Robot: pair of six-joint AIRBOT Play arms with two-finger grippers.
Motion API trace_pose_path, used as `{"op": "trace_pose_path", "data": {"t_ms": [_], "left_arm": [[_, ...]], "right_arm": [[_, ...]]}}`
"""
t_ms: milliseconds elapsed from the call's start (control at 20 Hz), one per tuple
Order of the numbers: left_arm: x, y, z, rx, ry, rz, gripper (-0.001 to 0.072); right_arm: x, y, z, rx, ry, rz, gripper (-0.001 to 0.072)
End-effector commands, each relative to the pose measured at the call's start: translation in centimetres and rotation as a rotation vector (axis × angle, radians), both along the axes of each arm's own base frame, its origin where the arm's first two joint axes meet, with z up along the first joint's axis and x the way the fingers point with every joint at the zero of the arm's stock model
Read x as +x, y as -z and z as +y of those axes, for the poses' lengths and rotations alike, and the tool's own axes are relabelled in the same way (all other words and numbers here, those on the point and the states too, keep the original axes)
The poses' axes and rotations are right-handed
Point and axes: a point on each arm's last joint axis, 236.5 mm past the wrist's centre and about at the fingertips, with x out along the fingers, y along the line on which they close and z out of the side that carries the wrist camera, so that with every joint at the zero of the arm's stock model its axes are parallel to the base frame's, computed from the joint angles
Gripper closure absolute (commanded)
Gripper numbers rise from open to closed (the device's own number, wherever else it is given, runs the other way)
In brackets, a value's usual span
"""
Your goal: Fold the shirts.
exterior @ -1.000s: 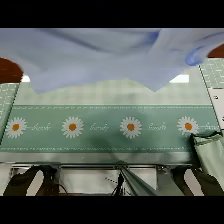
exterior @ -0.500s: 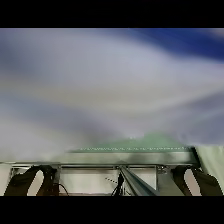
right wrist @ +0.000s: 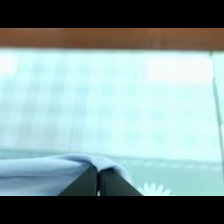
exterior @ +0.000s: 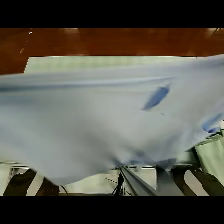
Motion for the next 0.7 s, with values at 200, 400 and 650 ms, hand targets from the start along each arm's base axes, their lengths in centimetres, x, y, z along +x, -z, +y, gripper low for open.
{"op": "trace_pose_path", "data": {"t_ms": [200,400,650], "left_arm": [[13.6,13.4,2.4,-0.09,-0.013,0.254,0.0691],[22.9,18.2,2.4,-0.196,-0.009,0.232,0.069],[29.3,26.2,3.0,-0.229,-0.015,0.272,0.069]], "right_arm": [[15.6,15.9,2.4,0.017,-0.128,0.394,0.0689],[25.0,20.4,4.4,0.035,-0.124,0.261,0.0689],[31.4,26.0,4.2,0.093,-0.04,0.201,0.0689]]}}
